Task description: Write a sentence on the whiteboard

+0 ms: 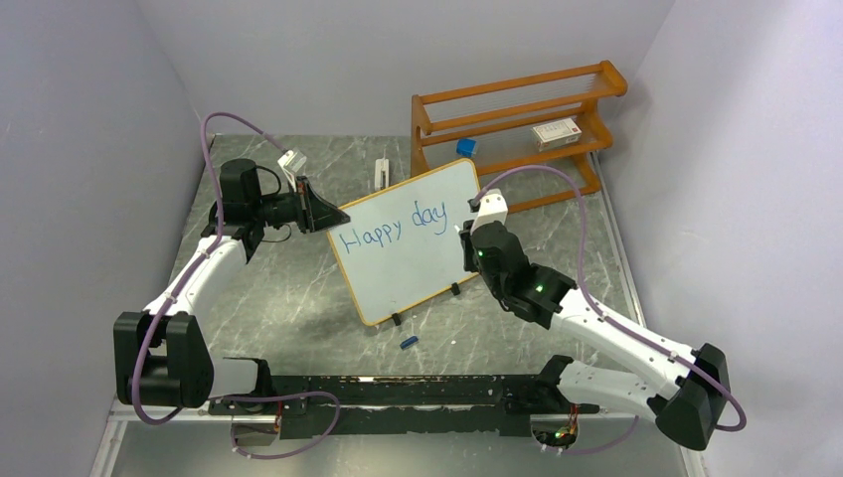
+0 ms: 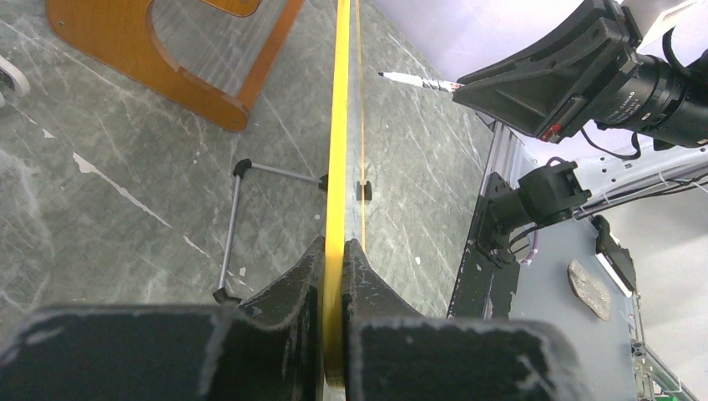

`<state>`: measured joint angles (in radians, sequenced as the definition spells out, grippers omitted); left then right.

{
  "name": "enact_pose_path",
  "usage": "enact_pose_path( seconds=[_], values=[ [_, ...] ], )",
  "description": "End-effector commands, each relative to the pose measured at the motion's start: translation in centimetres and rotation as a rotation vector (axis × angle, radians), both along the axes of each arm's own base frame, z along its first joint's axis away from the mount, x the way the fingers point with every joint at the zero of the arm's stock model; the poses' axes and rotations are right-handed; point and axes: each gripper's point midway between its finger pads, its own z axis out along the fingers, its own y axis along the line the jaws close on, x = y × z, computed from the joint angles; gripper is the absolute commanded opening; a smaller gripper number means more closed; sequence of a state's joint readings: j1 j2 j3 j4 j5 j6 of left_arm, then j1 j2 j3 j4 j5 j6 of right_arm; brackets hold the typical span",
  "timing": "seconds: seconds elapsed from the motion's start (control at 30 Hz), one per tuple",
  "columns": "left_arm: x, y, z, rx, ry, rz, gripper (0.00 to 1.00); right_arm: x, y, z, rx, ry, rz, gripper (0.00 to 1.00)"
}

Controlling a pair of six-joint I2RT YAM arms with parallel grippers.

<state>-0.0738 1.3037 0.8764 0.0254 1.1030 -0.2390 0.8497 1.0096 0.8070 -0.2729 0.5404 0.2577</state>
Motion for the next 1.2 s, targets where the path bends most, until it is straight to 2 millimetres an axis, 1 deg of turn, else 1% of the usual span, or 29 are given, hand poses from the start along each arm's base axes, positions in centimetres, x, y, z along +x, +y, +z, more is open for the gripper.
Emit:
enact_pose_path(
  seconds=[0.0,0.17,0.4,0.53,0.8,1.0,1.17],
  values=[
    [-0.5,-0.5,-1.4,0.032,0.024,-0.016,0.05,0.8,0.0,0.5,0.022,-0.039,-0.028,0.00],
    [-0.5,-0.5,-1.4,0.030,0.024,-0.016,0.05,1.0,0.4,0.4,0.023,-0.036,-0.018,0.00],
    [-0.5,-0.5,-1.4,0.027,0.026,-0.018,0.05,1.2,0.3,0.2,0.018,-0.035,-0.023,0.00],
    [-0.6,-0.5,-1.4,0.026,0.027,-0.020,0.05,1.4,0.1,-0.2,0.007,-0.029,-0.033,0.00],
    [-0.6,-0.5,-1.4,0.026,0.025,-0.022,0.05,1.7,0.4,-1.2,-0.008,-0.015,-0.029,0.00],
    [-0.6,-0.5,-1.3,0.028,0.024,-0.020,0.05,1.7,0.2,-1.3,-0.017,-0.014,-0.030,0.00],
    [-0.6,-0.5,-1.4,0.028,0.025,-0.017,0.05,1.5,-0.2,-0.6,-0.011,-0.022,-0.035,0.00]
  ],
)
